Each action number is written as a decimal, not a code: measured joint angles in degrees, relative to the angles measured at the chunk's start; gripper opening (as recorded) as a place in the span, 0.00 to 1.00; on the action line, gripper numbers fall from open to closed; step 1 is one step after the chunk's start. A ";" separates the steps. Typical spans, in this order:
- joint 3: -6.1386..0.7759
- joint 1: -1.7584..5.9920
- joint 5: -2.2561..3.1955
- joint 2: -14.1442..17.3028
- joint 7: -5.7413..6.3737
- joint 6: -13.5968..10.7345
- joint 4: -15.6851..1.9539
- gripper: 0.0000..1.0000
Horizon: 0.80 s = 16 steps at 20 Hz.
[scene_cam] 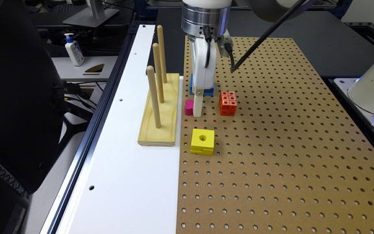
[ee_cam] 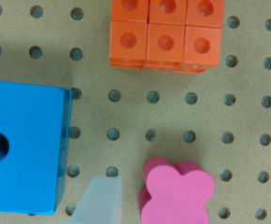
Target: Pick up pink flower.
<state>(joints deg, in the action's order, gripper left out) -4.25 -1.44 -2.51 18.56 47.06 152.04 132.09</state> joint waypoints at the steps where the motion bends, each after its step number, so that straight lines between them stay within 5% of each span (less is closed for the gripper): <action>1: 0.00 0.00 0.00 0.39 0.00 0.33 -0.06 1.00; 16: 0.01 0.01 0.00 2.74 0.00 1.32 -1.04 1.00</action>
<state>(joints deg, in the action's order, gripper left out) -4.24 -1.43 -2.51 21.29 47.06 153.36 131.05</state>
